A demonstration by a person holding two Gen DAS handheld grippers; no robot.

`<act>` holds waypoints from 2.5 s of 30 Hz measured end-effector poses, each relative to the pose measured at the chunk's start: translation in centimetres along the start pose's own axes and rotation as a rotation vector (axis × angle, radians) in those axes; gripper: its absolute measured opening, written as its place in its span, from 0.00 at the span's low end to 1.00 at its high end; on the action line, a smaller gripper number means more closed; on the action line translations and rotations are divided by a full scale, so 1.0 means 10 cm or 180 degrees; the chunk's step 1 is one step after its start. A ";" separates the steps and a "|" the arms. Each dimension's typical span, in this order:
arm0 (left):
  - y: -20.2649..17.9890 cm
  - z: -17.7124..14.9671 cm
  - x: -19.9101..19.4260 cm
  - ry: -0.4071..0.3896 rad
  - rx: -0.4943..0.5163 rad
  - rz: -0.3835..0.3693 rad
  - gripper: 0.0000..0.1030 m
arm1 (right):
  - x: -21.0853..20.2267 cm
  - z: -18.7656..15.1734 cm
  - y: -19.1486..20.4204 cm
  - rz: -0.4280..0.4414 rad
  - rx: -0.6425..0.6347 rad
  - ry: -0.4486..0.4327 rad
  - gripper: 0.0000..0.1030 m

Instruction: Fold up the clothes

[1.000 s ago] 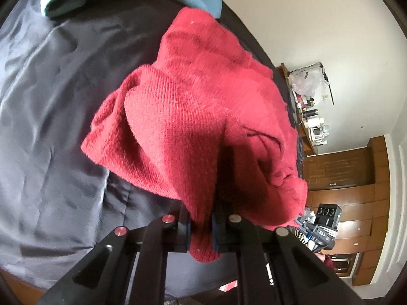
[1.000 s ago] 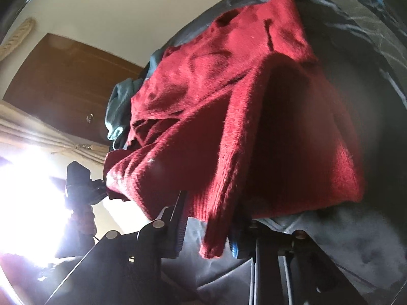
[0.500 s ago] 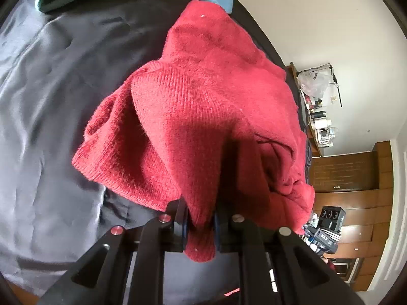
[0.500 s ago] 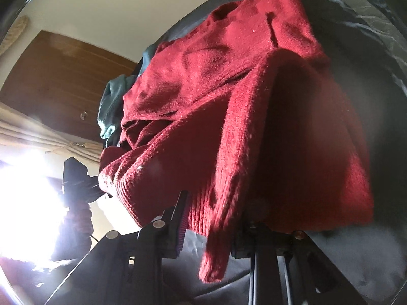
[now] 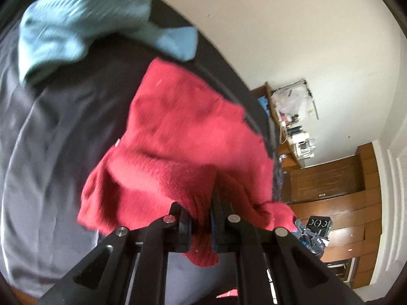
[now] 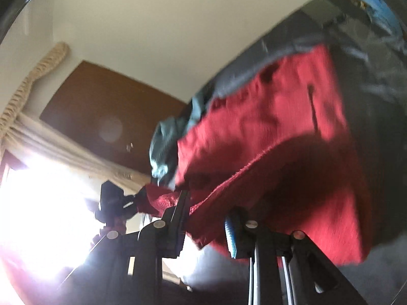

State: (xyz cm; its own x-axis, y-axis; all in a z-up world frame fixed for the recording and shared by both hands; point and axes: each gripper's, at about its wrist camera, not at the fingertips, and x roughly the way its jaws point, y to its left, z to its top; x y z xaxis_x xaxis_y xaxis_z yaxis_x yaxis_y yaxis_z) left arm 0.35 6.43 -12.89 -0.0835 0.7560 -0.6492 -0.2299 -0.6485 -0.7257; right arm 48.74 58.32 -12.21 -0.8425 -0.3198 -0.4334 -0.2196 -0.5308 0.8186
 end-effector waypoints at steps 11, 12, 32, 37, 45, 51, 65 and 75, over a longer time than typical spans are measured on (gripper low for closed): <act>-0.11 0.88 0.56 0.0040 -0.0106 0.0012 0.11 | 0.20 0.61 -0.17 -0.0756 -0.0022 -0.0317 0.26; -0.08 0.94 0.62 0.0049 -0.0143 0.0021 0.11 | 0.21 0.67 -0.19 -0.0836 0.0019 -0.0398 0.26; 0.35 1.10 0.54 -0.0080 -0.0148 0.0610 0.77 | 0.15 0.67 -0.10 -0.2399 -0.0549 -0.0331 0.72; 0.29 1.00 0.42 -0.0174 0.0375 0.0983 0.77 | -0.05 0.67 -0.20 -0.2677 -0.0296 -0.0548 0.72; -0.23 0.70 0.79 -0.0002 0.1885 0.1454 0.77 | -0.01 0.58 -0.27 -0.2713 -0.0302 -0.0286 0.72; -0.33 0.78 1.24 0.0103 0.2071 0.1773 0.77 | 0.24 0.50 -0.17 -0.2656 -0.0514 -0.0059 0.72; -0.15 1.26 1.04 -0.0093 0.1364 0.1606 0.77 | 0.39 0.54 -0.10 -0.2494 -0.0574 -0.0028 0.72; -0.69 0.77 1.14 -0.0119 0.2551 0.1670 0.77 | 0.57 0.71 -0.18 -0.2409 -0.0633 0.0096 0.72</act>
State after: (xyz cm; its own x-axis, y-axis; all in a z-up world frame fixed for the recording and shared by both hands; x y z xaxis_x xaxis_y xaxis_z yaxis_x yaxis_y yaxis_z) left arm -6.44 20.19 -13.54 -0.3922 0.3979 -0.8293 -0.7483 -0.6624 0.0361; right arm 40.85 63.02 -13.50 -0.4844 0.1656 -0.8590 -0.6343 -0.7427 0.2145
